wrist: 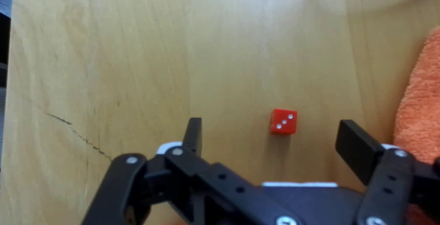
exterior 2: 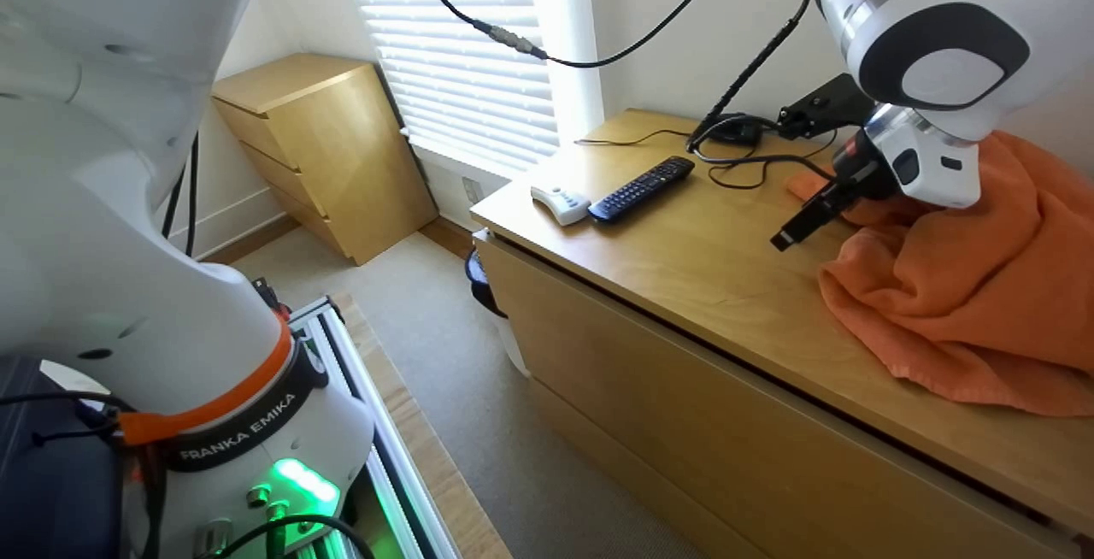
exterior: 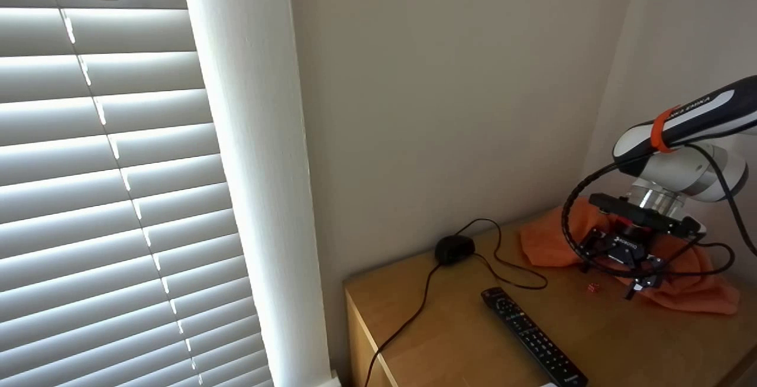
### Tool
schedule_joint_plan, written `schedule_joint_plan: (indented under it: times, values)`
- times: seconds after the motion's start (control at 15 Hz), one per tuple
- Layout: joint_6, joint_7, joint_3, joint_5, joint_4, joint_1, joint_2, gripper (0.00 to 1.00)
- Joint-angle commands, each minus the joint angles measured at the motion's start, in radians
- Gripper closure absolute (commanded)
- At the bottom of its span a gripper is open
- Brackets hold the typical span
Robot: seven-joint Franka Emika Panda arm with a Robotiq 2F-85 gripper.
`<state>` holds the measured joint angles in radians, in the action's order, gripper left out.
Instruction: Pick up the dice and turn it to the left once, put the dice back onto the top of the chest of drawers
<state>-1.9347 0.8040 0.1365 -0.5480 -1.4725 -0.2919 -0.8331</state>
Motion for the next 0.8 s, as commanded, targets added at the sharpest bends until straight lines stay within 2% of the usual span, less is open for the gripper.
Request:
schedule_joint_plan:
  times: [0.0,0.07,0.67,0.73]
  values:
    - [0.016,-0.009,-0.013,-0.015,0.031,-0.011,-0.028,0.08]
    - [0.017,-0.009,-0.015,-0.014,0.034,-0.011,-0.031,0.26]
    - [0.026,0.0,-0.017,-0.011,0.036,-0.006,-0.021,0.96]
    - [0.025,0.004,-0.016,-0.009,0.035,-0.004,-0.018,0.83]
